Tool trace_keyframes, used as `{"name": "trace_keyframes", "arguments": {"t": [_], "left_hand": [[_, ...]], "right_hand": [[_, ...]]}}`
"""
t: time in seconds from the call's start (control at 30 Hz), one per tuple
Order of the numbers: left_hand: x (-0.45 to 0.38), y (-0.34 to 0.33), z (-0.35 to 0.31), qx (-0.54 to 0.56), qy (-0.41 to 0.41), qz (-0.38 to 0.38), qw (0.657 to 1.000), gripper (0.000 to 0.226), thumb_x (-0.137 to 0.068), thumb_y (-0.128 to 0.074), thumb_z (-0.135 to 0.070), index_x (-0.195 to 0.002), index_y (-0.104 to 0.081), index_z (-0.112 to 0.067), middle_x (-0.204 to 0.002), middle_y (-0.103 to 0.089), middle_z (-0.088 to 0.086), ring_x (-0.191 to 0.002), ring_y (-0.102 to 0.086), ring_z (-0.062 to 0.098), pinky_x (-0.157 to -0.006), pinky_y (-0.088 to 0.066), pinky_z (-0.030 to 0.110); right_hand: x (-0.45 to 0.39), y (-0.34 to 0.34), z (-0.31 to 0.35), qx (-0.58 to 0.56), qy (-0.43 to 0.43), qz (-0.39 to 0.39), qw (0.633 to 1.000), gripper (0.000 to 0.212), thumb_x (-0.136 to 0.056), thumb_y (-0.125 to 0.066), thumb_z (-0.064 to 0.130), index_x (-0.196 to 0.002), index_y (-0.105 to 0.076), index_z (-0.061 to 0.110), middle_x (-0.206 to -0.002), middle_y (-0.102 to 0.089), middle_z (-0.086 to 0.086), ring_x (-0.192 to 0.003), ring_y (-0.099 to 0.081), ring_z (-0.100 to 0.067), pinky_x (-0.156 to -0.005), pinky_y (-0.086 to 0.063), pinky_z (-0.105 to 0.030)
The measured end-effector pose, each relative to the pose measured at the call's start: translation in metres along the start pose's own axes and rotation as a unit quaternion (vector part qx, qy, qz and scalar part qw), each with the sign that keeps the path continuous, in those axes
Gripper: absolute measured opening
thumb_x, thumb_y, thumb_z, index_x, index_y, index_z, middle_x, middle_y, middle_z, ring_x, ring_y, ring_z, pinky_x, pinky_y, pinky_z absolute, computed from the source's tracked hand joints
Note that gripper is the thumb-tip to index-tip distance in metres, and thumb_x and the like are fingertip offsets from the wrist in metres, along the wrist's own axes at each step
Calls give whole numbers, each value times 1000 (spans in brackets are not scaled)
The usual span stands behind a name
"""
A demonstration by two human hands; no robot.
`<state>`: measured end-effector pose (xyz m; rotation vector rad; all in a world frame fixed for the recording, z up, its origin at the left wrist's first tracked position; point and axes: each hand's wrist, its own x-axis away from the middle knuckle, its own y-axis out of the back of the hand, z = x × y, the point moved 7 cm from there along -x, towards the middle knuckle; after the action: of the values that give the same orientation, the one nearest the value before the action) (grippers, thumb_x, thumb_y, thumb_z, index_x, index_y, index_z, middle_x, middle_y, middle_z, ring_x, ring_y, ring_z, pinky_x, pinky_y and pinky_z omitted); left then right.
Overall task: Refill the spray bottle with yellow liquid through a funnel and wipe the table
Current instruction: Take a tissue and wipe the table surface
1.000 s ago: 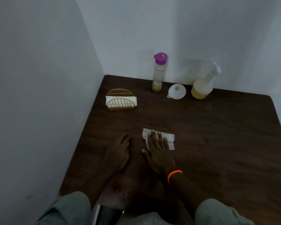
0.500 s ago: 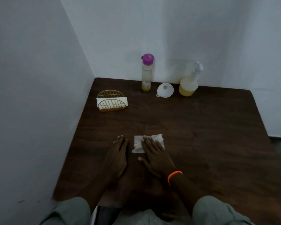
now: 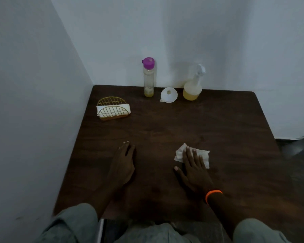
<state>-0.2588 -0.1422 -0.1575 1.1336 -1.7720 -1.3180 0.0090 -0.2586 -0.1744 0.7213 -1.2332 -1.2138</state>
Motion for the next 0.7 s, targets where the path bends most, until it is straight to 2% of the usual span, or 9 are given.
{"name": "trace_keyframes", "arguments": {"t": [0.13,0.23,0.33,0.4,0.43,0.47,0.57,0.63,0.7], "left_hand": [[17,5,15,22,43,-5,999,52,-92,-58,-8,-143,-49,-10,-151,-42,15,-142,-39,31,-114,-37,43],[32,13,27,31,57,-25,998,52,-89,-59,-9,-140,-52,-6,-148,-45,18,-139,-42,34,-113,-37,45],[51,14,40,-10,23,-42,999,52,-97,-41,-27,-138,-52,3,-144,-47,25,-134,-47,39,-110,-40,48],[62,8,45,-56,-10,-19,998,68,-92,-52,-41,-138,-48,8,-144,-45,29,-132,-47,43,-109,-40,51],[67,8,46,-72,-5,-12,997,72,-87,-61,-39,-138,-47,9,-144,-45,29,-131,-48,44,-108,-41,52],[71,6,47,-80,0,-9,997,69,-86,-60,-36,-137,-48,9,-143,-46,29,-130,-49,44,-109,-41,52],[84,-3,48,-102,0,-17,995,70,-96,-33,-44,-135,-48,12,-138,-50,32,-125,-53,44,-114,-27,46],[87,-12,48,-86,10,-53,995,63,-105,-19,-39,-144,-35,8,-146,-42,29,-126,-52,42,-112,-31,49],[89,-15,45,-61,15,-70,996,57,-104,-29,-31,-147,-34,5,-150,-38,28,-132,-45,41,-110,-36,51]], "right_hand": [[-10,-11,64,7,61,13,998,89,-95,-13,74,-157,14,17,-164,22,-2,-152,22,-21,-125,4,-47],[-15,-23,119,19,117,15,993,89,-95,-19,73,-159,0,14,-167,10,-6,-153,14,-26,-125,-1,-51],[-13,-46,173,39,201,36,978,85,-97,-22,70,-159,-15,12,-167,-2,-11,-154,4,-31,-123,-9,-55],[-7,-64,205,63,257,51,963,81,-98,-21,68,-158,-17,14,-167,-8,-12,-154,-1,-34,-122,-14,-58],[-2,-72,217,74,281,55,955,80,-98,-21,66,-159,-15,14,-167,-8,-12,-154,-2,-34,-122,-14,-58],[2,-77,225,80,299,58,949,80,-98,-21,65,-159,-12,15,-167,-6,-11,-154,-2,-34,-122,-12,-58],[12,-82,225,95,322,52,940,81,-98,-24,66,-159,-11,15,-167,-8,-10,-154,-7,-31,-123,-13,-54],[15,-76,209,104,327,44,938,81,-99,-23,68,-158,-15,14,-166,-12,-10,-154,-9,-28,-123,-17,-52],[18,-65,184,92,312,36,945,81,-99,-22,68,-159,-14,15,-167,-9,-8,-155,-6,-24,-124,-14,-49]]}}
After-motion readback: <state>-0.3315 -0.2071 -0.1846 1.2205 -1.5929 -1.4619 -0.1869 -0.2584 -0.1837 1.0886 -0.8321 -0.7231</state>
